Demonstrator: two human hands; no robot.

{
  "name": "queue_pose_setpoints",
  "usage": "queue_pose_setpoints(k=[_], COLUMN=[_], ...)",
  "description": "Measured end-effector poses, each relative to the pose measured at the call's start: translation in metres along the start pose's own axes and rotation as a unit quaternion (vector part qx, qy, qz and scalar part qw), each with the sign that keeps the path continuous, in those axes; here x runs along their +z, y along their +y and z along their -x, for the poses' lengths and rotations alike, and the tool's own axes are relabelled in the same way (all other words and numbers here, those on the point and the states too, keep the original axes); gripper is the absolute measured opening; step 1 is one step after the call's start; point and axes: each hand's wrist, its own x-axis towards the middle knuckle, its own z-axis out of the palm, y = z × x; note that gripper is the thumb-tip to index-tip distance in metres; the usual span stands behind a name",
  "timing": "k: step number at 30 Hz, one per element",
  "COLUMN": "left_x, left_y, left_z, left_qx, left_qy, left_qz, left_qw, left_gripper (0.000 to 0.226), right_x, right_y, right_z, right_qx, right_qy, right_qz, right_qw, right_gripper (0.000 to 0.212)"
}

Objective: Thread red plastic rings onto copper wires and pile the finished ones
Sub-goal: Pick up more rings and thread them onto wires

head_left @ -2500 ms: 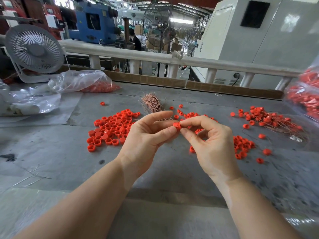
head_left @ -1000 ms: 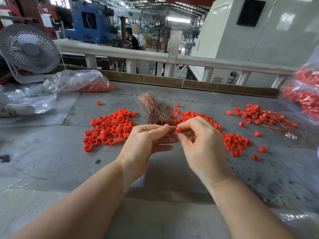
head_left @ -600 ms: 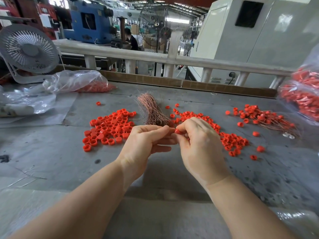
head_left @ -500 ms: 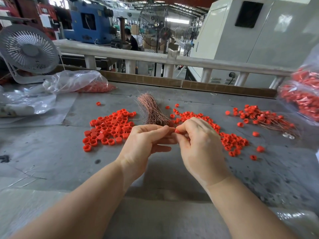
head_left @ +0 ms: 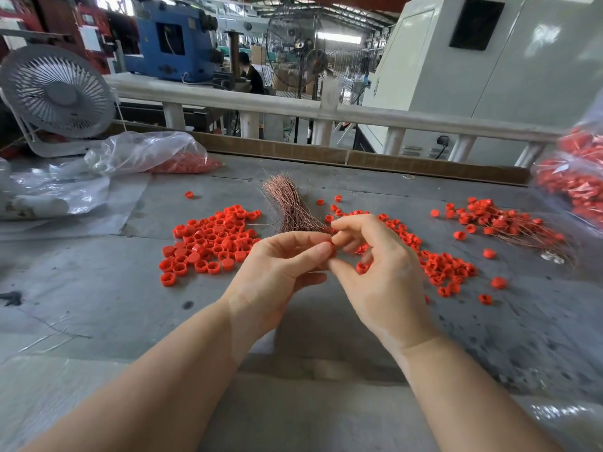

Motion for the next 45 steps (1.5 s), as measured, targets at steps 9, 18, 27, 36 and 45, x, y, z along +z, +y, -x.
queue_pose_setpoints(k=[9,18,27,36,45], left_x=[-0.001,-0.002,-0.002,-0.003,-0.001], left_y=[0.002,0.007,0.007,0.004,-0.006], left_z=[-0.002,-0.003,-0.001,-0.003,-0.002], left_qx=[0.034,-0.027,-0.033,-0.019,0.022], left_qy=[0.027,-0.020,-0.053,-0.056,-0.037], left_qz=[0.005,0.186,0.161,0.153,0.047], left_qw=[0.999,0.982,0.985,0.986,0.998], left_gripper=[0.010,0.021,0.023,0.025,0.021], right_x=[-0.003,-0.002,-0.002,0.000,-0.001], right_y=[0.000,0.002,0.003,0.000,-0.003], right_z=[-0.003,-0.004,-0.003,-0.003,-0.003], right_qx=[0.010,0.017,0.007,0.044,0.155], right_qy=[0.067,0.061,0.053,0.008,-0.049], right_qz=[-0.022,-0.036,-0.031,-0.093,-0.176], right_qw=[0.997,0.997,0.998,0.995,0.971], right_gripper=[0.021,0.017,0.013,0.011,0.021])
